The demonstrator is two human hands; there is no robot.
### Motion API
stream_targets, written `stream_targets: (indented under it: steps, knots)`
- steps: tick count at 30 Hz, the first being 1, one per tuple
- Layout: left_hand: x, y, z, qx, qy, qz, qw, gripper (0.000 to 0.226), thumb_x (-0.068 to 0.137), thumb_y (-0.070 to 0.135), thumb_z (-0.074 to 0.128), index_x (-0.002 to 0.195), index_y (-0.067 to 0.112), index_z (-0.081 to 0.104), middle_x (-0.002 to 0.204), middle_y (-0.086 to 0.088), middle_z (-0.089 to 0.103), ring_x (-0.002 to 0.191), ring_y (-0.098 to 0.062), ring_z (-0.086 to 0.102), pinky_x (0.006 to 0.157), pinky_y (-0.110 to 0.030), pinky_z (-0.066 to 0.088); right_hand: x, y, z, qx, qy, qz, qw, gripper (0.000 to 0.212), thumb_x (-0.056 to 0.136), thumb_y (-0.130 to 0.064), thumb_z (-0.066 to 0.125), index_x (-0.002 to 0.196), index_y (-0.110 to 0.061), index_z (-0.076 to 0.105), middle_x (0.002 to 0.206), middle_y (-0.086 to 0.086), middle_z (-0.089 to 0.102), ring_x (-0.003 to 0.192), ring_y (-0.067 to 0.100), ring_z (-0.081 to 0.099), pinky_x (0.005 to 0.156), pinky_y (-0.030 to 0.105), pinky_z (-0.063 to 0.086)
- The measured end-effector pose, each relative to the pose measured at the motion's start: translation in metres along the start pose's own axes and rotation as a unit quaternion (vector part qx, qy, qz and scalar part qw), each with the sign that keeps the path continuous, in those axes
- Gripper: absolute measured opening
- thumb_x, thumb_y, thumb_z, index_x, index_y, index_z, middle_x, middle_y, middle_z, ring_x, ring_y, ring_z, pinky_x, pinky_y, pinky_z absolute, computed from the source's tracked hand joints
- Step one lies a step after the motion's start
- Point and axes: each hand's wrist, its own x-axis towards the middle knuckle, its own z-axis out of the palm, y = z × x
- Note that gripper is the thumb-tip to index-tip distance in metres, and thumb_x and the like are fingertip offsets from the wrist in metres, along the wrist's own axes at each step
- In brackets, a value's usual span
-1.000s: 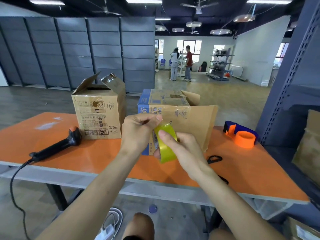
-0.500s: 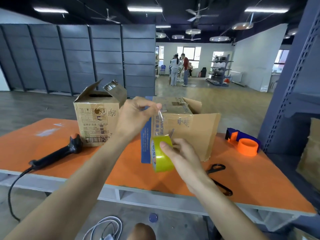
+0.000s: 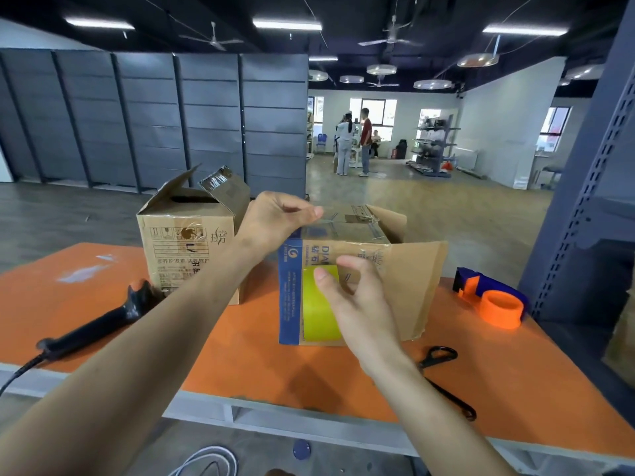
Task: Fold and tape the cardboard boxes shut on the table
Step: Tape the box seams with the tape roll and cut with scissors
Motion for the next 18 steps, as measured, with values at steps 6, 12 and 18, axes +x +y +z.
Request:
stream_targets:
  steps: [6,12,18]
  knots:
    - [0.004,-0.001,0.002,0.024,-0.004,-0.008,1.000,0.016,0.085,0.040,0.081,0.077,0.027,0.082,0.057,0.013,0.066,0.053,0.001,0.051,0.056,-0.014,0.043,0.002,0.004,0.004,0.001,0.001,-0.002,1.000,0.038,0.089,-0.049,0.070,0.122,-0.033,0.057,0.101,-0.033,0.056,0.093,-0.027,0.052,0.070,-0.002,0.038]
    - [0.005,-0.002,0.006,0.111,0.003,0.004,0.994,0.013,0.086,0.040,0.080,0.073,0.036,0.079,0.068,0.027,0.070,0.066,0.015,0.061,0.061,-0.004,0.042,0.001,0.005,0.004,0.003,-0.003,0.005,1.000,0.038,0.090,-0.050,0.069,0.122,-0.037,0.055,0.102,-0.032,0.057,0.101,-0.015,0.057,0.073,0.000,0.041]
    - [0.001,-0.005,0.014,0.233,0.058,0.027,0.970,0.020,0.084,0.048,0.079,0.072,0.033,0.078,0.078,0.015,0.073,0.079,0.000,0.064,0.064,-0.016,0.044,0.002,0.005,0.002,0.001,-0.008,0.001,1.000,0.039,0.091,-0.048,0.069,0.124,-0.035,0.054,0.103,-0.033,0.054,0.097,-0.020,0.054,0.073,-0.002,0.040]
